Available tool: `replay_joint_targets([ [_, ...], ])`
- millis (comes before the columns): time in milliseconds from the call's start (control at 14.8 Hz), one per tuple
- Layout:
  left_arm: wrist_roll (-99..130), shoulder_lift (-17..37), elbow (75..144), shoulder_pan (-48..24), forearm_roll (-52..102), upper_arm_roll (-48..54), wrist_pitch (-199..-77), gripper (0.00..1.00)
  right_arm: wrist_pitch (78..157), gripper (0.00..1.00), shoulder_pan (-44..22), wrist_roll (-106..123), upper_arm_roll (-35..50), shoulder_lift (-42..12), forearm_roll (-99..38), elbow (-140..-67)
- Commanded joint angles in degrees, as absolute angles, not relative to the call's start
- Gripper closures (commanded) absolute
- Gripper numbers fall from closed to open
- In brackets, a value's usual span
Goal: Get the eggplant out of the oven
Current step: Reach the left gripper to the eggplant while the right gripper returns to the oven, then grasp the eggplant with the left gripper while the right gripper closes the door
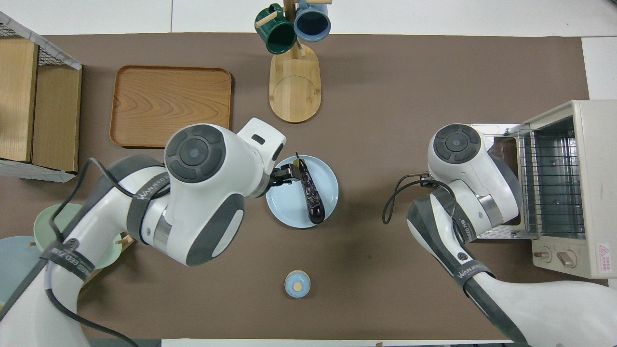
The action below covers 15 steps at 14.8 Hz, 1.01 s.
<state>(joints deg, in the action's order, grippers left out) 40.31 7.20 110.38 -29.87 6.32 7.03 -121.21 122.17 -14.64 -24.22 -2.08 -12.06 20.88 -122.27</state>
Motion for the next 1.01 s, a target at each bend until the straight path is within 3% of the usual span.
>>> replay_joint_targets([
  [0, 44.5, 7.2, 114.4, -32.3, 6.9, 6.0, -127.0, 0.00, 124.6, 1.00, -12.6, -23.1, -1.2, -11.2, 26.7, -124.5],
  [404, 54.8, 14.3, 113.6, -38.5, 4.6, 5.6, -131.6, 0.00, 125.7, 1.00, -9.9, -21.7, -1.2, -11.3, 28.2, -124.6],
  [674, 60.6, 18.5, 110.9, -38.8, 1.0, 5.7, -133.7, 0.00, 125.5, 1.00, -9.2, -19.4, -1.2, -11.3, 28.6, -124.1],
  [944, 64.1, 19.9, 111.3, -38.9, 1.0, 5.7, -135.8, 0.03, 118.8, 1.00, -5.6, -6.3, -1.1, -11.4, 28.4, -115.7],
])
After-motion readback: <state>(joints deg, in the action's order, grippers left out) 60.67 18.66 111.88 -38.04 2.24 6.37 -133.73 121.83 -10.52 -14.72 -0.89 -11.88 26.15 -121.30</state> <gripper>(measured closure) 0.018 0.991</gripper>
